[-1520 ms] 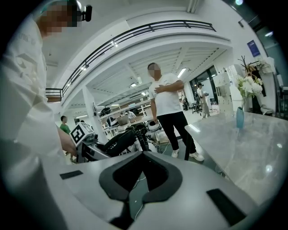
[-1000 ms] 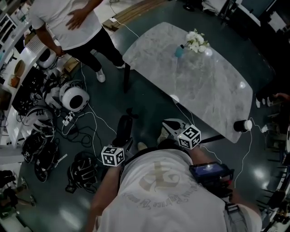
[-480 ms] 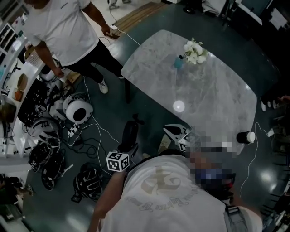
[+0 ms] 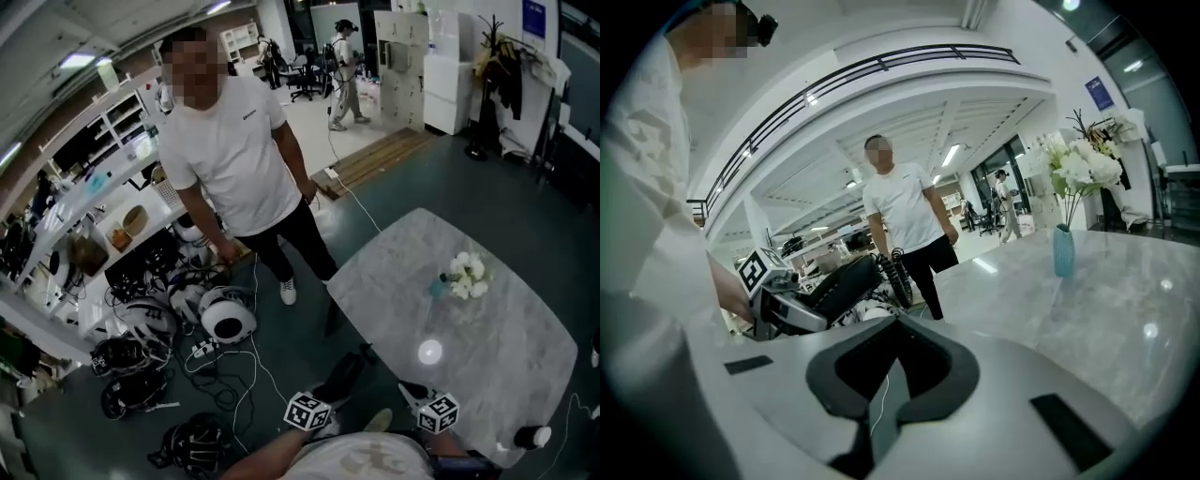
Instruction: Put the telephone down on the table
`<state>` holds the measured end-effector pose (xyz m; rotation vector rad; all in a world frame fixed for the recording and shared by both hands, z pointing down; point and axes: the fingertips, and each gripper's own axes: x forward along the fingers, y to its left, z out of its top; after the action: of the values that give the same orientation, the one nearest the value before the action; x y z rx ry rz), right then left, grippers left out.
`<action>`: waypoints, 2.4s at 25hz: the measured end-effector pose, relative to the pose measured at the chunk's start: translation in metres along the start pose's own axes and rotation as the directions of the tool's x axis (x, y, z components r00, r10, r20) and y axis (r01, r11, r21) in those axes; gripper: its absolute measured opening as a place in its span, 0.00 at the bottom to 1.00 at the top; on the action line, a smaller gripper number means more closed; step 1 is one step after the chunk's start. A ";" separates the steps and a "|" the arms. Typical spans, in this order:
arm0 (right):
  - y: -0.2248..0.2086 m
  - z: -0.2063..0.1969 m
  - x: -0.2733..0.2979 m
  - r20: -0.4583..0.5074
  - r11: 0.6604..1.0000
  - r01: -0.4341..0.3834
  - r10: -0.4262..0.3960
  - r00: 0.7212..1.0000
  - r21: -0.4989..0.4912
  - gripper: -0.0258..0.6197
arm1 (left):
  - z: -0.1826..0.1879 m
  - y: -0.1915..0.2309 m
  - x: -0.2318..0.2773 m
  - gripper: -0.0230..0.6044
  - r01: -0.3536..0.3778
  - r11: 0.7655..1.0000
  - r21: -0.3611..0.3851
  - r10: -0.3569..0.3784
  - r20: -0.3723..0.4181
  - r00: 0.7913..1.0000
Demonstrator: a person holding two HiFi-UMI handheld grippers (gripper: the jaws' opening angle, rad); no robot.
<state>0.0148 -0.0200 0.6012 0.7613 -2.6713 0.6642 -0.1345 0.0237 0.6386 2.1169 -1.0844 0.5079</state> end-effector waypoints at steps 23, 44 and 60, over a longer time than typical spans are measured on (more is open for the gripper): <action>-0.094 0.041 0.003 0.042 0.997 0.060 -0.063 0.997 0.055 0.06 | 0.088 0.019 0.116 0.47 0.045 0.990 0.134 -0.030 -0.115 0.993; -0.152 0.050 0.010 -0.013 0.982 0.163 -0.162 0.987 0.096 0.06 | 0.119 0.058 0.233 0.47 0.038 0.951 0.308 0.031 -0.218 0.975; -0.158 0.046 0.009 -0.077 0.976 0.181 -0.172 0.982 0.123 0.06 | 0.130 0.067 0.282 0.47 0.054 0.932 0.359 0.037 -0.241 0.970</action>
<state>0.0886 -0.1661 0.6203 0.9804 -2.4838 0.8067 -0.0234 -0.2530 0.7488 2.2928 -0.8905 1.0035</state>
